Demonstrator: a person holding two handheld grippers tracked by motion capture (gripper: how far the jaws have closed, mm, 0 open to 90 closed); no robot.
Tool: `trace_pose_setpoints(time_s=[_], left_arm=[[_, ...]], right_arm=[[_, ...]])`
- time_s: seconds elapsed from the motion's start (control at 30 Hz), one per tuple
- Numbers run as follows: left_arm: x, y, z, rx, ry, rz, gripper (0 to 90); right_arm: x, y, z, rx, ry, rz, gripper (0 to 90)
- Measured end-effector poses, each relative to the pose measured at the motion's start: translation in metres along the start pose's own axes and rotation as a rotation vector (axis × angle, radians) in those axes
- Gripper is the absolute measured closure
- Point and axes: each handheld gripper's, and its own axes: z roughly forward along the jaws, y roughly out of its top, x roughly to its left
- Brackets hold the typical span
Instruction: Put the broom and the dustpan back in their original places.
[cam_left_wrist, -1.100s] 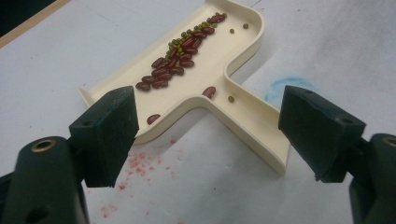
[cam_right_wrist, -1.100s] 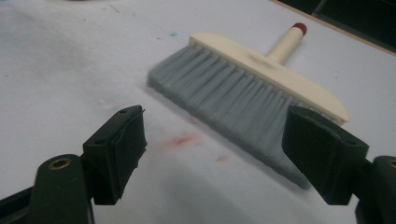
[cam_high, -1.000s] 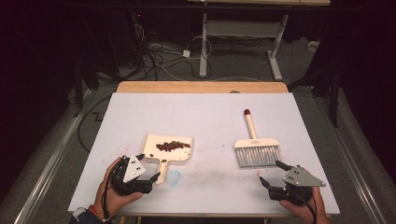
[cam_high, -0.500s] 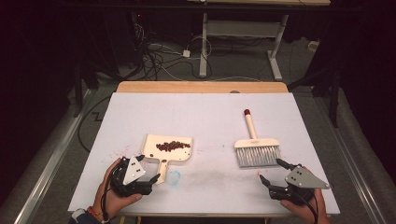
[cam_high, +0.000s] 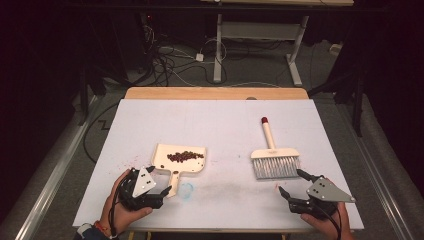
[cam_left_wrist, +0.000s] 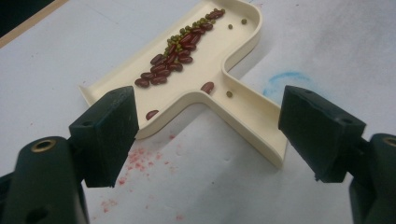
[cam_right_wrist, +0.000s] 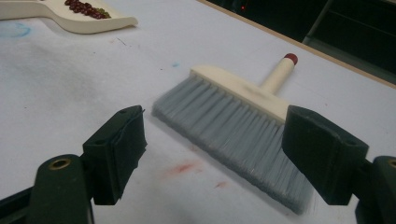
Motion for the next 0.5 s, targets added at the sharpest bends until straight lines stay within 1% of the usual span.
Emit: trace_pose_setpoints(time_s=[0.5], left_arm=[[0.0033,0.0004,0.0001,-0.001,0.007,-0.01,19.7]], right_arm=[[-0.001,-0.0003,0.0012,-0.001,0.001,0.009,21.2]])
